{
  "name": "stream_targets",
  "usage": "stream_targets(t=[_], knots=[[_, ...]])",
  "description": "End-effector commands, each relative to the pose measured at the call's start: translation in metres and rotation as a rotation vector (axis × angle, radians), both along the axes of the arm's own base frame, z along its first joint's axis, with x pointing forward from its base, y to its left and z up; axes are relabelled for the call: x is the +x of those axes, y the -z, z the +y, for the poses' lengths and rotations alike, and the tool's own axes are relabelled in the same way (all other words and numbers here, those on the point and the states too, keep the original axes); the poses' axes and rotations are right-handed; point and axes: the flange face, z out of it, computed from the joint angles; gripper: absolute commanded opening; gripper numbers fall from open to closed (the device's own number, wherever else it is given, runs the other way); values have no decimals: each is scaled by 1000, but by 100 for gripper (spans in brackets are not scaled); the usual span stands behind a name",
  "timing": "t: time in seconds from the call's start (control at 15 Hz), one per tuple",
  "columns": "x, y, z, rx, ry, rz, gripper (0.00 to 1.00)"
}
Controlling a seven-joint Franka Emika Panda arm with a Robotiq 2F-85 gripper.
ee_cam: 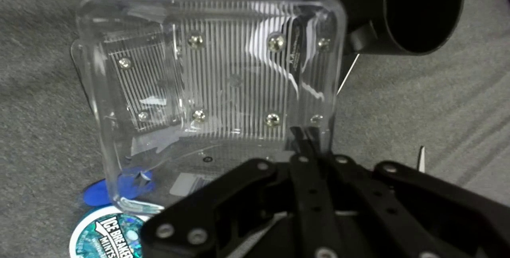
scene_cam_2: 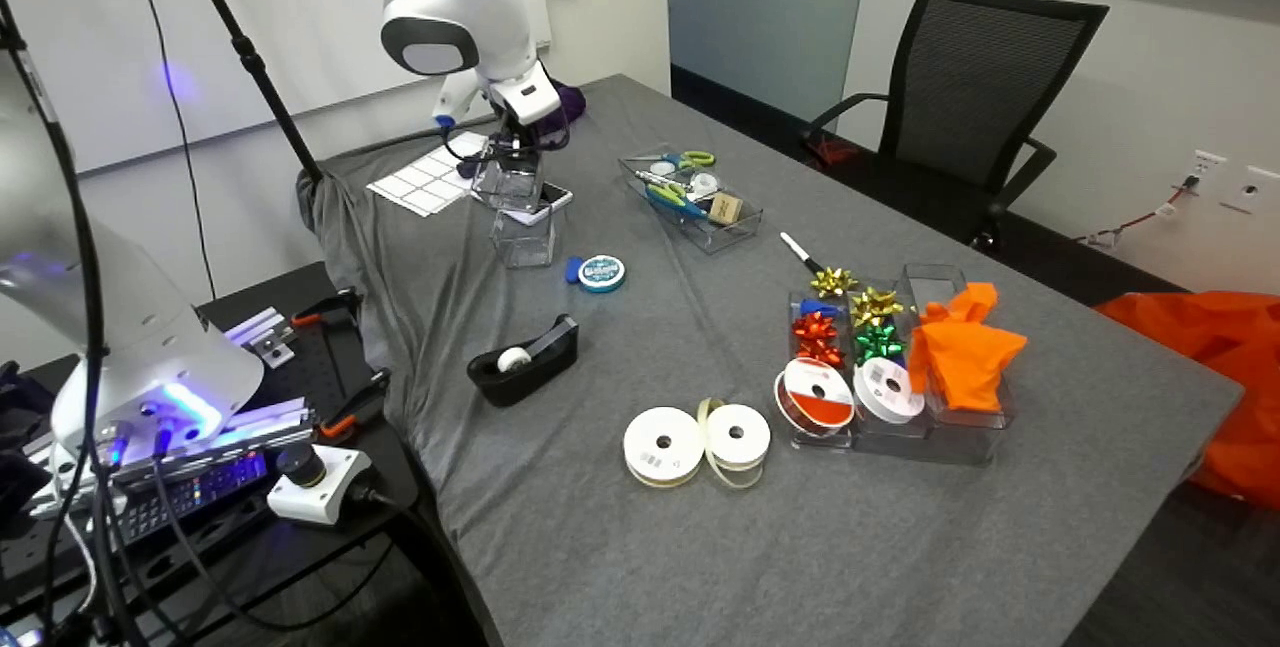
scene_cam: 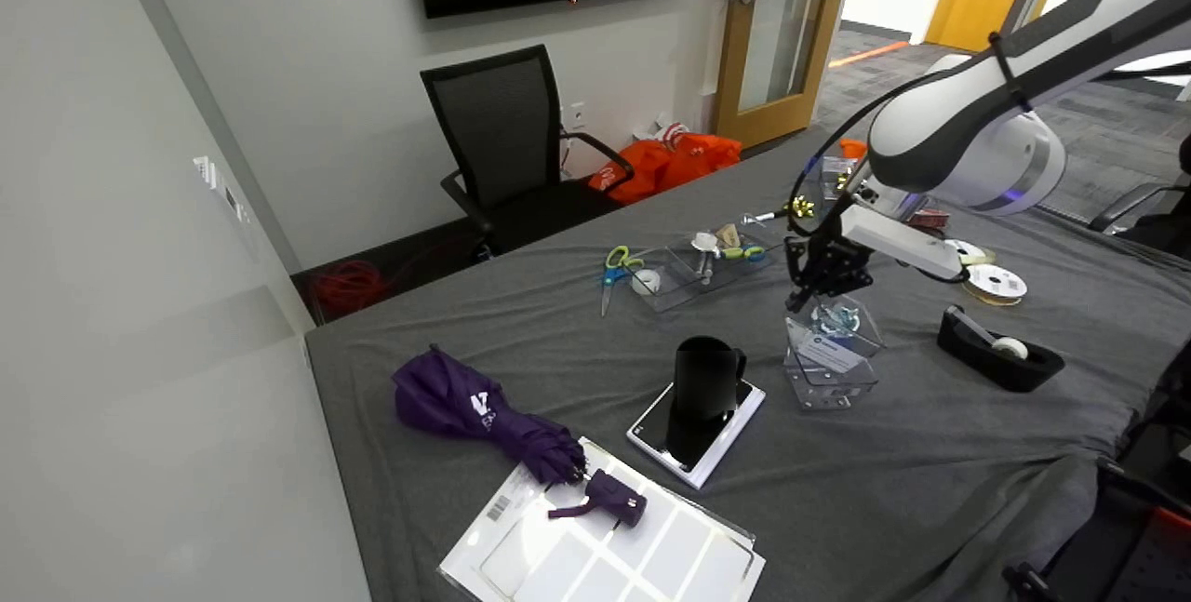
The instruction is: Stack up the transparent containers
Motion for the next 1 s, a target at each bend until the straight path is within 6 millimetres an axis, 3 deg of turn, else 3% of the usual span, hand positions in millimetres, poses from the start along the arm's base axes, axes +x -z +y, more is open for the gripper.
stream_targets(t=[0.0, 0.33, 0.67, 0.73, 0.93], knots=[[8, 20, -1, -47, 35, 14, 1], [4, 50, 4, -187, -12, 66, 1], [8, 61, 18, -279, -43, 60, 1], [10, 60, 20, -281, -38, 58, 28], [11, 51, 27, -256, -39, 16, 41]])
